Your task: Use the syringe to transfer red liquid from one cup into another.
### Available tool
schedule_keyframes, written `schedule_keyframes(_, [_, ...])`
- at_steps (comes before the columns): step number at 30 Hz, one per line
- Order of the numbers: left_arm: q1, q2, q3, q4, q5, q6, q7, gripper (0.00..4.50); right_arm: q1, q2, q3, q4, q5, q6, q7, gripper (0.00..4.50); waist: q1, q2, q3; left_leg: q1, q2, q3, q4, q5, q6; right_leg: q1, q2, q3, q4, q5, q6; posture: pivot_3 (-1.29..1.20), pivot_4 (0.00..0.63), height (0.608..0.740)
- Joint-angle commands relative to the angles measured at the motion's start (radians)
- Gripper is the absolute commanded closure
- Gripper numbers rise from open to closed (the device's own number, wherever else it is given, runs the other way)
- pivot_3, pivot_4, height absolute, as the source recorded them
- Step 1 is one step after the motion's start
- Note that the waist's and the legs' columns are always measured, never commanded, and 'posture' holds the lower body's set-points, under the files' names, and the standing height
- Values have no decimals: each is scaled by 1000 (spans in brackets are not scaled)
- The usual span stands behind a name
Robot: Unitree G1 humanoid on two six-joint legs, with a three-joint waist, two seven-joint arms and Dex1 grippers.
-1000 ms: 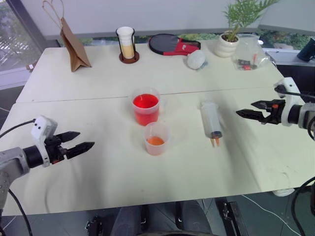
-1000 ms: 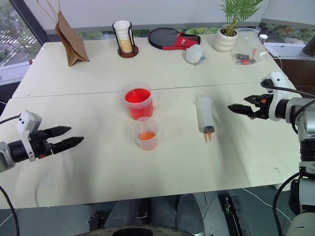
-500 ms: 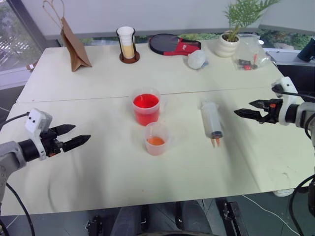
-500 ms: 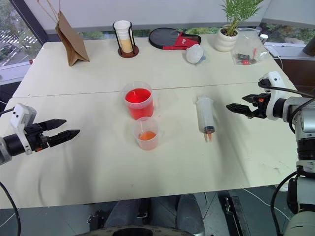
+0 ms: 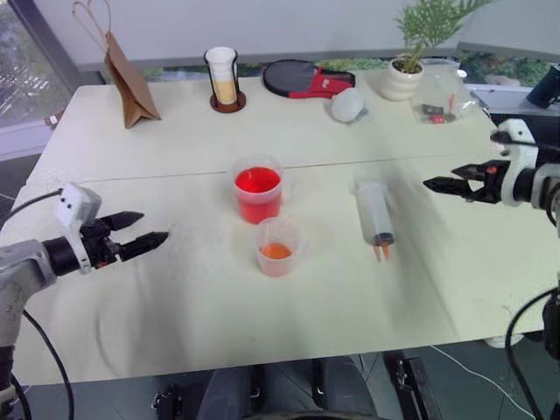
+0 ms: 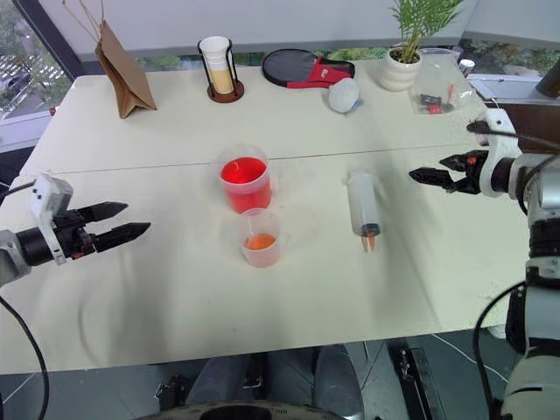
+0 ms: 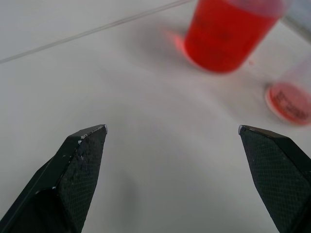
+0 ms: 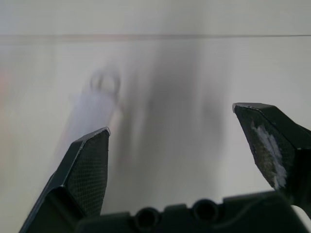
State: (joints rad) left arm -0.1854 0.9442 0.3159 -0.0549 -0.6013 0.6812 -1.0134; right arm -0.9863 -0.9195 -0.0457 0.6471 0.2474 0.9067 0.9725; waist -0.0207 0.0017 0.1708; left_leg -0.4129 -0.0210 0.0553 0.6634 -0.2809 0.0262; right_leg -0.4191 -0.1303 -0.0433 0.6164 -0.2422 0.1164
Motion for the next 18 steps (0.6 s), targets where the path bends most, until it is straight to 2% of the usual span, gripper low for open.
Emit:
schedule_keyframes(1, [-177, 44, -66, 9, 4, -38, -87, 18, -131, 31, 58, 11, -18, 134, -9, 0, 4, 0, 0, -1, 0, 0, 0, 0, 0, -2, 0, 0, 0, 0, -1, 0, 150, 740])
schedule_keyframes(4, [-308, 74, -163, 35, 45, -57, -165, 18, -195, 50, 209, 28, -59, 276, 47, 0, 5, -1, -1, -4, 0, -1, 0, 1, -1, -3, 0, -2, 1, 1, 1, 0, 150, 740])
schedule_keyframes(6, [-348, 89, -209, 59, 83, -86, -202, 18, -216, 52, 306, 27, -75, 307, 115, 0, 3, -1, -1, -7, -1, 0, 0, 1, -1, -6, 0, -2, 0, 1, 1, 0, 150, 740])
schedule_keyframes(9, [-405, 95, -288, 133, 191, -179, -222, 18, -266, 87, 404, 128, -133, 297, 139, 0, 3, 0, 0, -14, -2, 2, 1, 1, 1, -11, 2, -7, 3, 1, 2, 0, 150, 740])
schedule_keyframes(11, [-429, 81, -317, 159, 237, -230, -218, 18, -304, 121, 398, 228, -154, 304, 99, 0, 1, 0, 0, -15, -2, 3, 2, 1, 2, -11, 3, -11, 3, 1, 2, 0, 150, 740])
schedule_keyframes(14, [-447, 24, -293, 126, 199, -211, -190, 18, -356, 171, 368, 363, -178, 305, 25, 0, 2, -1, 0, -15, -1, 3, 4, 1, 2, -10, 3, -12, 3, 3, 4, 0, 150, 740])
schedule_keyframes(18, [-424, -48, -242, 52, 122, -148, -148, 18, -387, 234, 408, 422, -208, 290, 68, 0, 1, -1, 0, -15, 0, 2, 5, 1, 2, -9, 4, -12, 3, 3, 6, 0, 150, 740])
